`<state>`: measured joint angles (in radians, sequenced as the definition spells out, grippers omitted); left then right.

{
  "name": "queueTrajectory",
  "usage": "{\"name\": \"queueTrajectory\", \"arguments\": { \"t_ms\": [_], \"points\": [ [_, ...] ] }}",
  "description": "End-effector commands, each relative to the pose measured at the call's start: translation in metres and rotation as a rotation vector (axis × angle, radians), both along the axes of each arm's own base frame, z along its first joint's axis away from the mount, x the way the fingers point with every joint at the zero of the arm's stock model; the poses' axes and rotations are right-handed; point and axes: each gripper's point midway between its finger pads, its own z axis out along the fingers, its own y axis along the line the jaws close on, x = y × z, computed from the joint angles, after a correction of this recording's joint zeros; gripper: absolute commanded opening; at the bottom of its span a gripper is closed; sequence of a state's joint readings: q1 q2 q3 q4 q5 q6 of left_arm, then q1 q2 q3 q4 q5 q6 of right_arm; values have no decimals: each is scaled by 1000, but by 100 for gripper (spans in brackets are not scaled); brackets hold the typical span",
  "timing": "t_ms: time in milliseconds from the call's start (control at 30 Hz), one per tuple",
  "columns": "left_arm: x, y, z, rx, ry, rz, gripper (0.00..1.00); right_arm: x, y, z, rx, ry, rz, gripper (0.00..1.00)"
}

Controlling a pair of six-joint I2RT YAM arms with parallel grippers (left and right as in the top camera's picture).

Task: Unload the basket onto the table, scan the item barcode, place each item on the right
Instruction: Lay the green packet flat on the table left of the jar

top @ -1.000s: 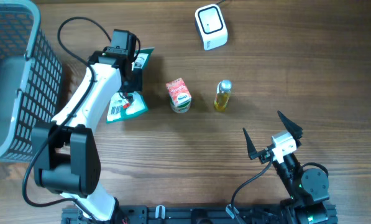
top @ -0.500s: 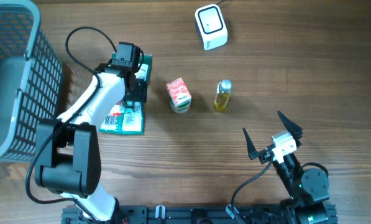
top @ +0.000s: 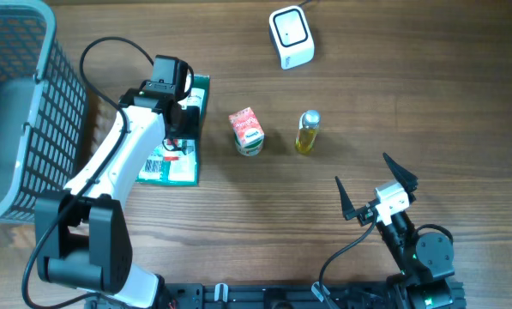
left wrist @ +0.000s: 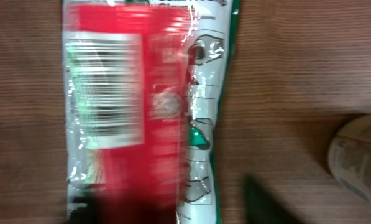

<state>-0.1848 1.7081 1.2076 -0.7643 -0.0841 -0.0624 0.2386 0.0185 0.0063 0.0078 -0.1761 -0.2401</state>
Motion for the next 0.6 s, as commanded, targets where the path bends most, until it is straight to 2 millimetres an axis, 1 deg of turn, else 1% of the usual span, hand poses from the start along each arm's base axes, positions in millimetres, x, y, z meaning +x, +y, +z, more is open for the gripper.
{"name": "queueTrajectory", "arguments": {
  "t_ms": [0,33,67,100,133,300,333,367,400,433,500,533,567],
  "points": [
    [-4,-6,-1,-32,14,-13,100,0,0,2,6,-6,1,100],
    [-5,-6,-1,-34,20,-15,100,0,0,2,6,-7,1,100],
    [-6,-6,-2,-35,22,-16,4,0,0,2,6,-6,1,100],
    [-7,-6,-2,-35,25,-15,4,0,0,2,6,-6,1,100],
    [-5,-7,-1,-37,19,-15,100,0,0,2,6,-6,1,100],
    [1,-7,0,-38,-6,-14,100,0,0,2,6,-6,1,100],
    [1,-7,1,-38,-9,-14,87,0,0,2,6,-6,1,100],
    [0,-7,0,-40,-1,-5,68,0,0,2,6,-7,1,100],
    [-4,-6,-1,-49,15,39,67,0,0,2,6,-6,1,100],
    [-10,-4,-3,-60,38,90,72,0,0,2,6,-6,1,100],
    [-25,2,-7,-50,95,182,72,0,0,2,6,-6,1,100],
    [-30,3,-8,-50,115,198,70,0,0,2,6,-6,1,100],
    [-34,3,-8,-48,132,198,65,0,0,2,6,-6,1,100]
  ]
}}
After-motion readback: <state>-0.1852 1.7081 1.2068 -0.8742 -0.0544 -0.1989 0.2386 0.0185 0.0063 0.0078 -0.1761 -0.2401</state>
